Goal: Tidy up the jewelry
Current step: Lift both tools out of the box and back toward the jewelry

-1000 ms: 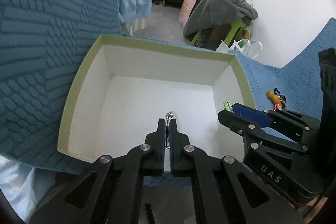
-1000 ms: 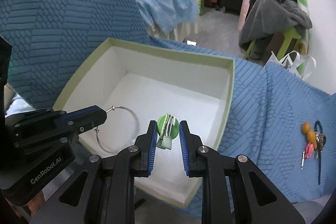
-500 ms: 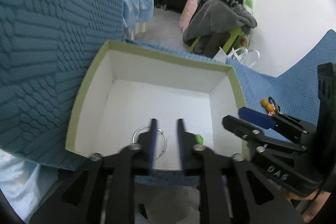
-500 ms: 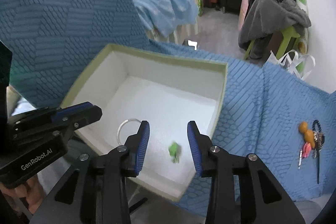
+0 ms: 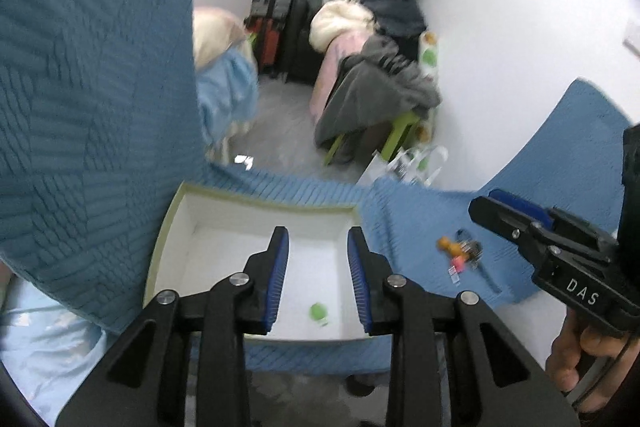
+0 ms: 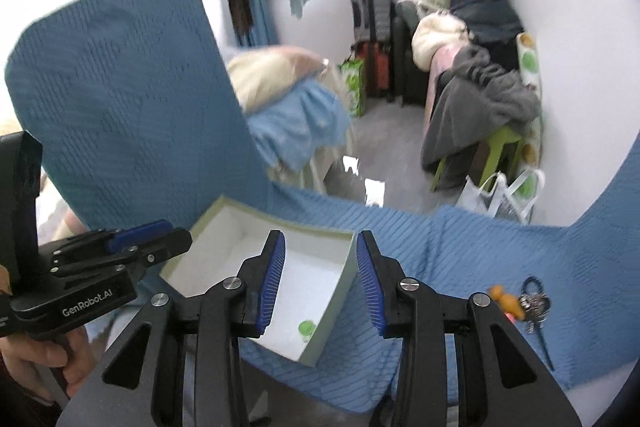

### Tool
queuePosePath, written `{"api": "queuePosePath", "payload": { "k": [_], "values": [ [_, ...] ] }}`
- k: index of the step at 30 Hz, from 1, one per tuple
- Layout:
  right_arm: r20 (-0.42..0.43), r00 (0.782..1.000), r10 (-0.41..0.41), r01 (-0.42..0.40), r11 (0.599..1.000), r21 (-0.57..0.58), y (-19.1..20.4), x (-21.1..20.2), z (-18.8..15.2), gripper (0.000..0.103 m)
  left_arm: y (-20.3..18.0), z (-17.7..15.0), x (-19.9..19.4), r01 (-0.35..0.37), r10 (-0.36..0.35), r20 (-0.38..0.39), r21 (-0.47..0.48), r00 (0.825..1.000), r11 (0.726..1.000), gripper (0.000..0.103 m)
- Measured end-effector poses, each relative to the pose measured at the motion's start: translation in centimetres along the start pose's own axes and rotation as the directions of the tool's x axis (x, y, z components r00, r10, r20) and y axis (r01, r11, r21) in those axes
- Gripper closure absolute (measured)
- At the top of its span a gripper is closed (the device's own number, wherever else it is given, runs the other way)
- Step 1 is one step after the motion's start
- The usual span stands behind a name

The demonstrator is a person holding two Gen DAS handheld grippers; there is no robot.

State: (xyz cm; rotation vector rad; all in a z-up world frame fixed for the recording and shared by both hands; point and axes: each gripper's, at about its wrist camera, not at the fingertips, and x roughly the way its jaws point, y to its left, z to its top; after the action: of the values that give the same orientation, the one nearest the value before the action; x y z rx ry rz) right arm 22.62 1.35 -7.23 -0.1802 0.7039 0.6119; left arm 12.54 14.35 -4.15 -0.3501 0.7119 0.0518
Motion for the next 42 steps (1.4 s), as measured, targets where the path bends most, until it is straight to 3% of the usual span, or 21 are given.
{"api": "queuePosePath", "payload": {
  "k": [6,10,18,28,31,34,42],
  "values": [
    [0.065,0.998,-0.025,0.025,1.0,0.005,-1.2,-3.3,1.4,0.068,-2.0,1.3,-2.5,0.021,-0.021,0.052,0.0,0.998,1.0,0.071],
    [0.087,0.996,-0.028,0.028,1.0,-0.001,-2.1,-4.7,1.8,0.068,-3.7,1.8,-4.3,0.016,-0.017,0.094,0.015,0.995,1.0,0.062],
    [0.126,0.991,-0.037,0.039,0.999,-0.014,-3.8,-8.4,1.0,0.068,-6.8,1.5,-5.8,0.013,-0.018,0.126,0.043,0.992,0.999,0.056],
    [0.141,0.985,-0.098,0.092,0.995,0.049,-7.6,-9.9,-1.4,0.068,-10.0,0.3,-3.8,0.033,-0.041,0.102,0.076,0.994,0.997,0.031],
    [0.146,0.982,-0.122,0.113,0.991,0.069,-9.3,-10.2,-2.3,0.068,-10.7,0.0,-2.7,0.033,-0.038,0.085,0.065,0.996,0.997,0.029],
    [0.132,0.983,-0.13,0.12,0.99,0.08,-11.0,-10.5,-3.1,0.068,-11.2,-0.3,-1.5,0.078,-0.08,0.053,0.031,0.995,0.996,0.029],
    [0.109,0.98,-0.164,0.158,0.986,0.06,-14.5,-11.4,-5.1,0.068,-13.9,-0.8,0.2,0.058,-0.06,0.067,0.029,0.996,0.998,0.029]
  ]
}}
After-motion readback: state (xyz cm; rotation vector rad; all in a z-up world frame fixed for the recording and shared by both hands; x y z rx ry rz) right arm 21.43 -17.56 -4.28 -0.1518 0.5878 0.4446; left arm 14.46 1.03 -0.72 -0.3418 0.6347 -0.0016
